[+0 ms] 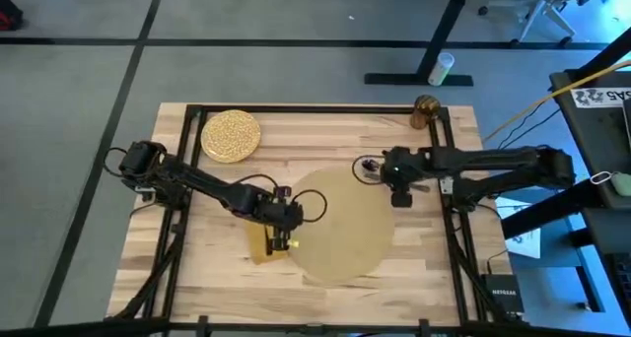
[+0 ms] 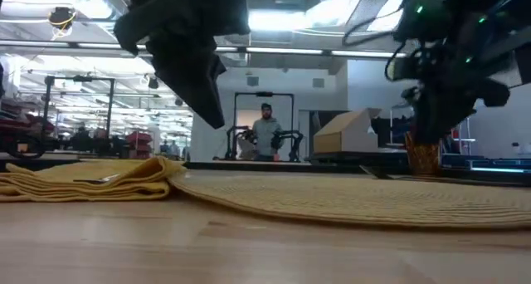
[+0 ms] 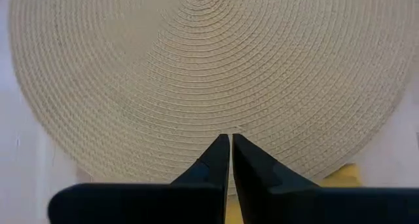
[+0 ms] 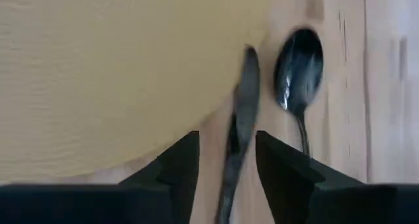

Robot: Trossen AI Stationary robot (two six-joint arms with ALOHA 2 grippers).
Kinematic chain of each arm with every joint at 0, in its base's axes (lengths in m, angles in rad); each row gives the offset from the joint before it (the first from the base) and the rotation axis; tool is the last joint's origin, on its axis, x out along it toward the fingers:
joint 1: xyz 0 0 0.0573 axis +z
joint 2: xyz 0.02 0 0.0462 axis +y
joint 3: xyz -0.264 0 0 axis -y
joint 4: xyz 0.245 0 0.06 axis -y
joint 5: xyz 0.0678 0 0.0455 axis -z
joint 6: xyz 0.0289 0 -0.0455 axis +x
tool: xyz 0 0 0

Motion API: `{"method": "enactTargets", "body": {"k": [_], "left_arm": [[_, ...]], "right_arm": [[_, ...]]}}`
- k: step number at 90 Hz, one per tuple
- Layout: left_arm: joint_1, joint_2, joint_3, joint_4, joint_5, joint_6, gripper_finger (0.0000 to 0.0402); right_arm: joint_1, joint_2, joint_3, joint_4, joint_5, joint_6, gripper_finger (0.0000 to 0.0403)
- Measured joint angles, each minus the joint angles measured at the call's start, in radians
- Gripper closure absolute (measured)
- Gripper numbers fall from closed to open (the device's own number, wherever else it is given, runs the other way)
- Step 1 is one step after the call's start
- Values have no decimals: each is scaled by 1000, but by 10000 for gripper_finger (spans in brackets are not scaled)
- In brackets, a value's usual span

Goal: Set table place
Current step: Put the black table knife on the right of the yellow placemat

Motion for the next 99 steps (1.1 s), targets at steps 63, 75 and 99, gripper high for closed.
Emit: {"method": "enactTargets", "body": {"k": [63,75,99], "left_arm": [[-15,0,0,-8,0,-1,400],[-15,0,0,-7,0,-1,400],[-17,-1,1,-6,0,-4,400]], "right_arm": [[-250,242,-26,63,-195,-167,254],[-259,275,-41,81,-213,-166,267],[-262,277,-43,104,-178,-168,389]]}}
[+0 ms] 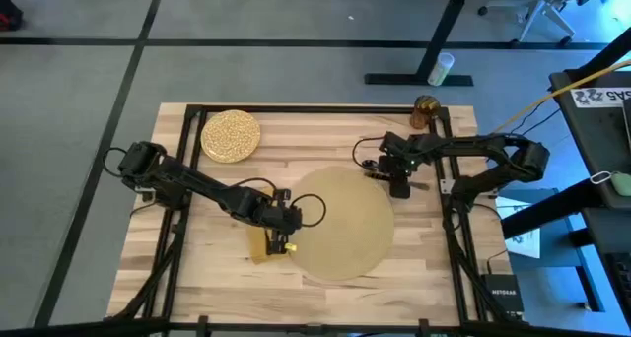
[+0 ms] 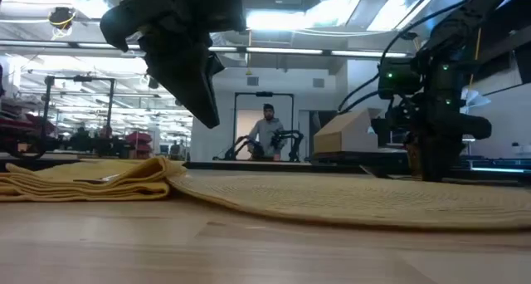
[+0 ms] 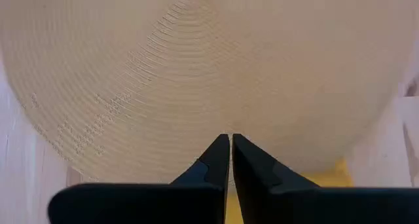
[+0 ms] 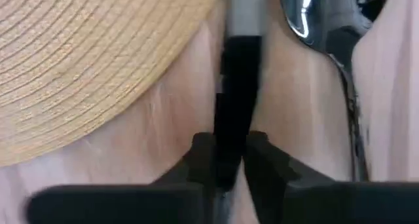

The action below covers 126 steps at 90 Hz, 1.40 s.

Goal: Set table place
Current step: Put the black table knife on the right of the yellow placemat

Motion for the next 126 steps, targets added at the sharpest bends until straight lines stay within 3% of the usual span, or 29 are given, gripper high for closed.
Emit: {"method": "enactTargets", "body": {"k": [46,87,100,126], "left_arm": [[-11,0,0,2,-16,11,400],[-12,0,0,2,-19,14,400],[-12,0,0,2,-19,15,400],[-12,0,0,2,-18,6,400]], "right_arm": [[2,-55,35,-102,16,10,402],[2,-157,38,-140,-54,16,399],[3,-154,38,-153,-80,-26,366],[3,-142,39,-69,-60,-70,248]]}}
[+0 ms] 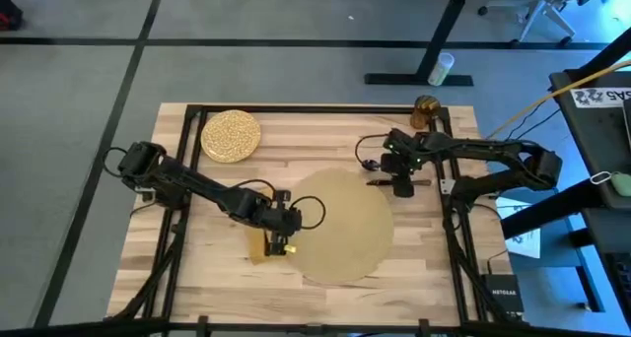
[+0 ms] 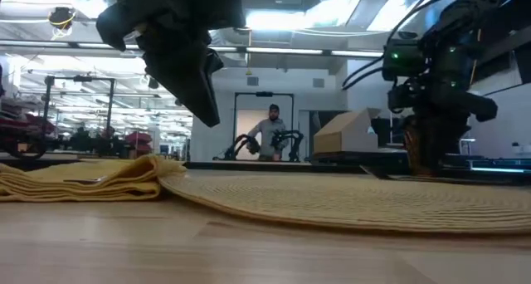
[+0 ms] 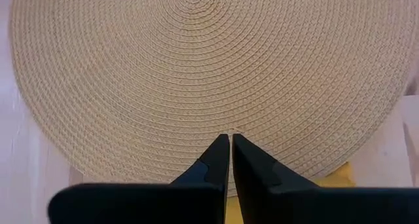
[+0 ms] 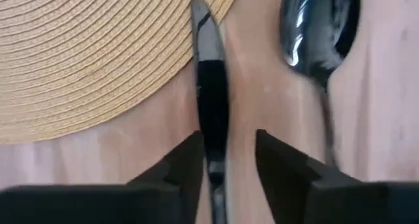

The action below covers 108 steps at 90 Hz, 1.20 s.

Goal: Set table place
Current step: Put the black table knife on the right of the yellow placemat

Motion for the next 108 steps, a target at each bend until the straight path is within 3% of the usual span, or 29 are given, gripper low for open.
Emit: {"method": "enactTargets", "body": {"k": [16,37,53,76,108], "left_arm": [[0,0,0,0,0,-5,400],[0,0,0,-1,0,-11,400],[0,0,0,-6,0,-25,400],[0,0,0,-4,0,-24,400],[0,0,0,-4,0,-25,400]], "right_arm": [[0,61,0,9,-24,-4,214],[0,167,6,56,-26,-4,224],[0,226,9,74,-24,-5,263],[-1,232,9,134,21,-14,391],[-1,213,3,141,6,0,403]]}}
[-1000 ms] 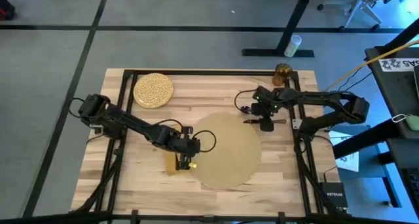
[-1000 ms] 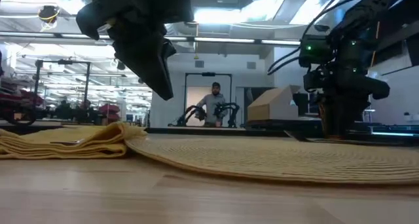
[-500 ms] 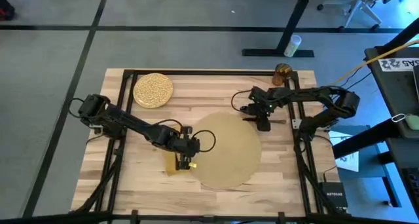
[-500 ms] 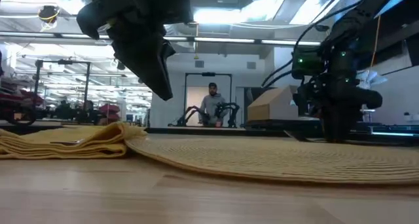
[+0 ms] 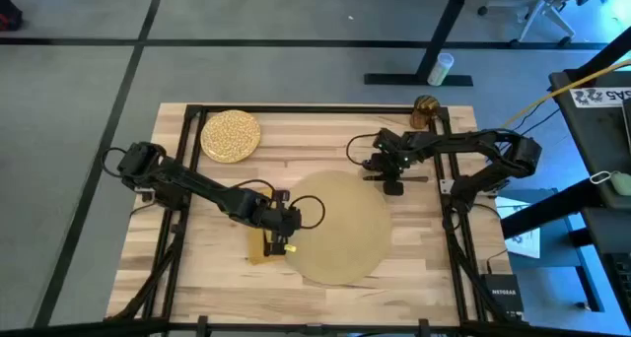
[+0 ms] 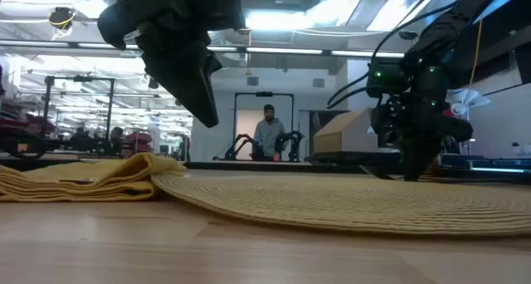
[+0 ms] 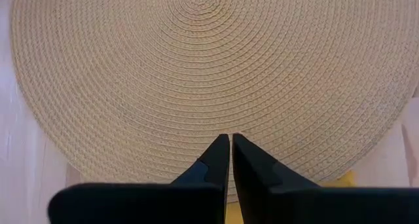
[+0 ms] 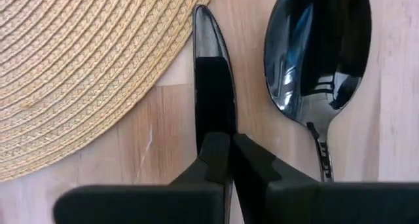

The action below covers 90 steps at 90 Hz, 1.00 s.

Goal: Set table place
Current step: Put the black table knife on the right of the yellow placemat

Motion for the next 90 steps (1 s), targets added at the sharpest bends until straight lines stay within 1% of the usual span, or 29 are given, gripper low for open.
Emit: {"method": "enactTargets", "body": {"k": [15,24,37,48,62,77,90], "left_arm": [[0,0,0,0,0,3,400],[0,0,0,0,0,3,400],[0,0,0,0,0,3,400],[0,0,0,0,0,3,400],[0,1,0,0,0,2,400],[0,1,0,0,0,0,400],[-1,1,-32,7,0,-9,400]], "right_arm": [[1,-69,-7,-17,-14,12,402],[1,-119,-8,-56,-20,19,389],[1,-175,-7,-158,-25,14,348],[1,-195,-6,-237,-22,2,308],[1,-195,-6,-250,7,7,273],[1,-187,-5,-261,71,29,265],[1,-187,-4,-267,75,35,265]]}}
